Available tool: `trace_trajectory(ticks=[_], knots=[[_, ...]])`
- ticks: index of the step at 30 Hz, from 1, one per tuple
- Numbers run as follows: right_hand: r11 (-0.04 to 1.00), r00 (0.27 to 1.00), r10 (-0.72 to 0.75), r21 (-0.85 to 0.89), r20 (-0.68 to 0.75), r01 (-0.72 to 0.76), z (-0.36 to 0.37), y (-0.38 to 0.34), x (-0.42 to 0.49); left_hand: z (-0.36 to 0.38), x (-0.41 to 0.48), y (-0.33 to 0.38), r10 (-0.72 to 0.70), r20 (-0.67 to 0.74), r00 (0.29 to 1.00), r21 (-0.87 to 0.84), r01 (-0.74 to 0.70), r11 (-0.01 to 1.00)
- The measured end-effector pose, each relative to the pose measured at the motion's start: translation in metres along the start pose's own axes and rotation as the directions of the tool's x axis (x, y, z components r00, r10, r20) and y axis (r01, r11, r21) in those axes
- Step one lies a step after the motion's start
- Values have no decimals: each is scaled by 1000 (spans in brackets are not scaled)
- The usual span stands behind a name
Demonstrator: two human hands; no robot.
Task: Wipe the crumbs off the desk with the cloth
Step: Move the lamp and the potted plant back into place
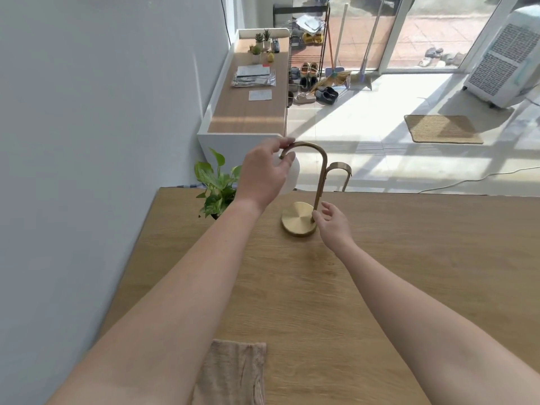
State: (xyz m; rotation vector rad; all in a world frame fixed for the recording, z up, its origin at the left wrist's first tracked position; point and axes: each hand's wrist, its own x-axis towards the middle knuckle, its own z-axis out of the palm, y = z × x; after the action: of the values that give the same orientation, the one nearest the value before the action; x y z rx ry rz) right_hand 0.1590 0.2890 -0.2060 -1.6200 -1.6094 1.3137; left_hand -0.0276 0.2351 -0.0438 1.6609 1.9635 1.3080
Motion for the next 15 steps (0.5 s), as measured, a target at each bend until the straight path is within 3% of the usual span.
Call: trace_trajectory(ticks=[15], knots=[[981,995,-97,-175,-35,90,16,1,16,2,10,1,0,-79,997,0,0,1000]])
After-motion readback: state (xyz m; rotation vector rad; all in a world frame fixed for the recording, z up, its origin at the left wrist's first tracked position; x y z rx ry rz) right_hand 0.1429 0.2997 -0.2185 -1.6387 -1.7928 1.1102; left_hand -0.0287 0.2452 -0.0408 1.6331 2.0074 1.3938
